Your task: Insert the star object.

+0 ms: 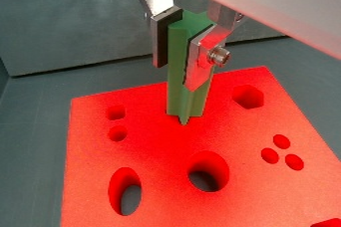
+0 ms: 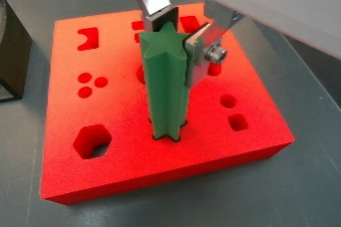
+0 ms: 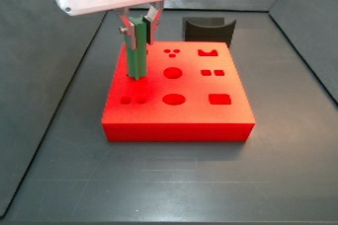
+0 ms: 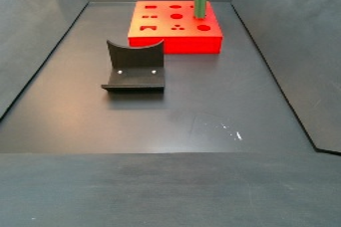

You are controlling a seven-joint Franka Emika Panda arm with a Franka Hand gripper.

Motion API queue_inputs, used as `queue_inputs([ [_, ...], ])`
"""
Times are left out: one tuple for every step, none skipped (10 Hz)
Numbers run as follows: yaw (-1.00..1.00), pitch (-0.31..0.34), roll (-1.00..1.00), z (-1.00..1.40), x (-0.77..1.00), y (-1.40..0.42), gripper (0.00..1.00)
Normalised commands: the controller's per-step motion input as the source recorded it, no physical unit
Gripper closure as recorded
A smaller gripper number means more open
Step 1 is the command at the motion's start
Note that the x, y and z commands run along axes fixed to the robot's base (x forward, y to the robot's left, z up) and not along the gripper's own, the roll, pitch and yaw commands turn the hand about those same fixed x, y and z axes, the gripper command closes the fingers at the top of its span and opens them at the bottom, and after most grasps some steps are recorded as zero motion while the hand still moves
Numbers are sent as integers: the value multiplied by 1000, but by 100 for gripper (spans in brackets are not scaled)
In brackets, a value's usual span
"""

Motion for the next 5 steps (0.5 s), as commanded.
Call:
queue_inputs([
  [14,-169,0,-871,14,-29,100],
  [0,-190,-14,-877,166,0,100],
  [0,-186,0,-880,169,0,100],
  [0,-159,0,-951,49,0,100],
  [0,-159,23,-977,-89,0,100],
])
